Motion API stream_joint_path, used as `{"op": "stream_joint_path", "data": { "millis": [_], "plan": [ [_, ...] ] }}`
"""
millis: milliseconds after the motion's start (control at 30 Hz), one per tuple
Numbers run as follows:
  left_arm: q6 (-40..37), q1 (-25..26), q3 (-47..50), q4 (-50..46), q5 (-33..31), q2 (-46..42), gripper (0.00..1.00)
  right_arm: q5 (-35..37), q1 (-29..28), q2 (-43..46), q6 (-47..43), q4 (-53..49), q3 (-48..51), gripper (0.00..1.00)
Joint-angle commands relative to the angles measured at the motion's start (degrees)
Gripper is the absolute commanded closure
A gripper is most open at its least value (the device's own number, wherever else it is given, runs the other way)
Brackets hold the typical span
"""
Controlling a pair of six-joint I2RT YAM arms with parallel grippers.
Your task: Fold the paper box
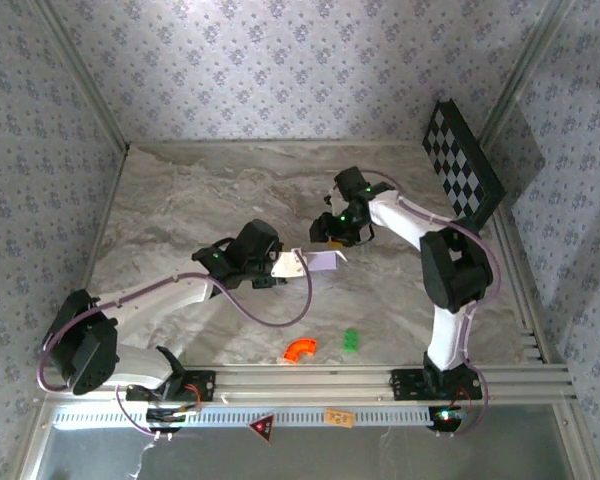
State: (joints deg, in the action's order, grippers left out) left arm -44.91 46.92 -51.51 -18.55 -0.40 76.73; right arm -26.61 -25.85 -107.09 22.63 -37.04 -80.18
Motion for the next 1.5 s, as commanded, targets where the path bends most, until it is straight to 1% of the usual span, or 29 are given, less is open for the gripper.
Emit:
{"op": "stream_joint_path", "data": {
  "millis": [0, 133, 200, 267, 400, 500, 533, 567, 600, 733, 867, 933, 1033, 1167, 1233, 1300, 1400, 1467],
  "plan": [
    [2.1, -0.7, -5.2, -9.6, 4.3, -0.3, 0.56, 0.4, 2.8, 7.2, 0.2, -2.1, -0.1, 0.45],
    [3.7, -1.6, -10.7, -19.0, 9.8, 1.3, 0.55, 0.1, 5.2, 12.7, 0.8, -2.0, 1.4, 0.45],
    [4.1, -1.8, -13.5, -23.5, 11.1, 3.0, 0.55, 0.7, 5.9, 14.6, 0.5, -3.0, 1.7, 0.45],
    [4.2, -1.9, -15.3, -25.8, 11.9, 4.8, 0.54, 0.8, 6.4, 16.0, 0.3, -3.5, 2.0, 0.45],
    [3.2, -2.4, -16.4, -25.7, 15.6, 7.7, 0.53, 1.2, 6.8, 17.8, 0.0, -4.1, 3.1, 0.45],
    [3.7, -2.5, -16.9, -23.9, 15.9, 9.3, 0.53, 1.6, 6.9, 18.8, 0.0, -4.2, 4.0, 0.45],
    [3.9, -2.7, -17.2, -23.8, 15.9, 9.6, 0.51, 1.7, 6.9, 19.2, 0.0, -4.2, 4.2, 0.45],
    [4.2, -2.9, -17.4, -23.7, 16.1, 9.7, 0.47, 1.7, 6.9, 19.4, 0.0, -4.3, 4.5, 0.45],
    [4.5, -3.1, -17.6, -23.6, 16.0, 9.6, 0.41, 1.8, 6.9, 19.8, 0.0, -4.4, 4.6, 0.45],
    [5.1, -3.9, -17.2, -23.6, 16.1, 7.4, 0.27, 2.2, 6.8, 21.5, 0.0, -4.9, 5.1, 0.44],
    [7.0, -5.6, -15.9, -21.6, 17.3, 2.9, 0.20, 3.0, 6.0, 23.4, 0.2, -6.4, 5.4, 0.43],
    [9.2, -6.5, -14.9, -19.3, 17.6, 0.1, 0.19, 4.7, 5.0, 24.7, 0.2, -7.7, 5.4, 0.43],
    [14.4, -8.0, -12.5, -14.5, 17.3, -4.4, 0.16, 7.2, 3.3, 27.0, 0.4, -9.6, 5.5, 0.41],
    [25.0, -9.8, -10.2, -11.0, 13.3, -9.7, 0.16, 9.8, 1.3, 30.1, 0.5, -12.1, 6.2, 0.37],
    [31.8, -10.3, -9.0, -10.8, 9.7, -11.7, 0.15, 10.4, 0.5, 31.9, 0.6, -12.5, 7.4, 0.35],
    [40.8, -11.2, -8.1, -12.1, 4.0, -13.4, 0.13, 10.6, -0.6, 34.1, 0.8, -12.2, 9.3, 0.32],
    [50.6, -13.5, -6.7, -15.1, 3.7, -15.5, 0.13, 11.0, -1.7, 36.6, 1.3, -12.0, 11.4, 0.31],
    [54.9, -14.0, -4.1, -14.5, 4.4, -17.7, 0.13, 10.3, -2.2, 37.7, 1.6, -11.6, 14.9, 0.30]
  ]
}}
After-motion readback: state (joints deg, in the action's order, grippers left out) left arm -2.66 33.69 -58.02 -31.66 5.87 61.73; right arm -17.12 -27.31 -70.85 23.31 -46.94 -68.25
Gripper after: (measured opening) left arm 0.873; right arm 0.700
